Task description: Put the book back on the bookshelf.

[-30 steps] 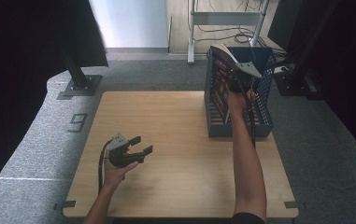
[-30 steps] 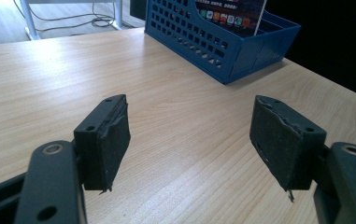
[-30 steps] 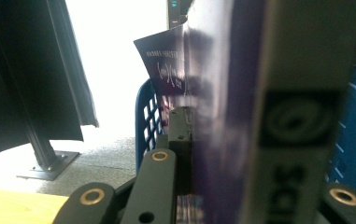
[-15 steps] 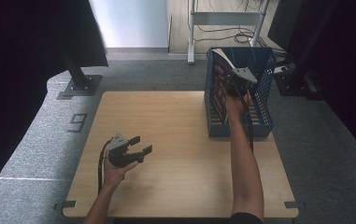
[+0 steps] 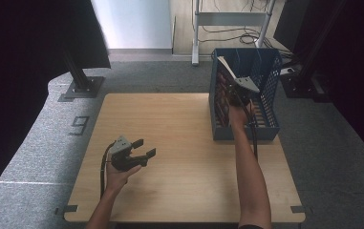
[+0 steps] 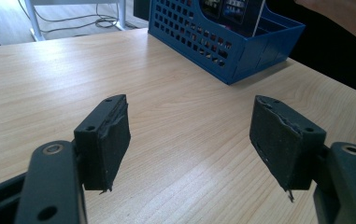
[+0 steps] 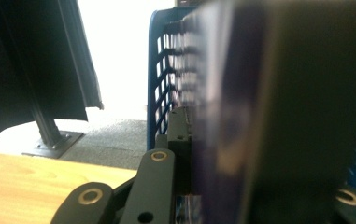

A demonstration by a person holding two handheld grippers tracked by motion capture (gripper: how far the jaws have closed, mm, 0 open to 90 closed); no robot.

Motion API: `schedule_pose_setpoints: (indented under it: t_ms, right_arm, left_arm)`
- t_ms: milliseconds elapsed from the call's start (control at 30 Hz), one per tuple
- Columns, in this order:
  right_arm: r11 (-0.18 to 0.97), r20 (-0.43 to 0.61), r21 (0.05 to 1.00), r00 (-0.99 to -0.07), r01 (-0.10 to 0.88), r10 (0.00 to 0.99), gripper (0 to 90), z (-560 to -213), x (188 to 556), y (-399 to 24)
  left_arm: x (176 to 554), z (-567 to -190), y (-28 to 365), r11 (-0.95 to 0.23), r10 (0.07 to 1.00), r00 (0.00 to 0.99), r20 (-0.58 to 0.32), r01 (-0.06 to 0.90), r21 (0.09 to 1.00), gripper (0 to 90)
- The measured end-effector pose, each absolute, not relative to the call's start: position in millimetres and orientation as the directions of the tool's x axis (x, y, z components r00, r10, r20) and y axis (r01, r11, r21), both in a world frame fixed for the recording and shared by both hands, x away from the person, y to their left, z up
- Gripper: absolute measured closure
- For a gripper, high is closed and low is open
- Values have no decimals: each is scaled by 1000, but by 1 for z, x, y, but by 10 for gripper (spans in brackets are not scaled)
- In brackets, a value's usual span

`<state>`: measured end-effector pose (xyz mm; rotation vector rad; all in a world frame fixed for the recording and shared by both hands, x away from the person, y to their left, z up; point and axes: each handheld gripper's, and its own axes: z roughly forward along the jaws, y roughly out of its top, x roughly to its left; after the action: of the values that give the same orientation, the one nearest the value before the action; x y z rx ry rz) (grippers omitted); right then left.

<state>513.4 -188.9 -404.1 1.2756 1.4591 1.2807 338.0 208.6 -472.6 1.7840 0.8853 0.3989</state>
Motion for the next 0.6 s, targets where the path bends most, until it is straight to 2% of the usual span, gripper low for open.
schedule_pose_setpoints:
  t_ms: [300,600]
  right_arm:
    - [13,37,972,-207,235,978,812,-404,503,-193]
    - [19,18,977,-171,214,985,818,-406,508,-189]
  left_arm:
    - [333,-468,205,-178,726,676,-126,362,915,289]
    - [336,-469,209,-166,730,670,-135,366,916,290]
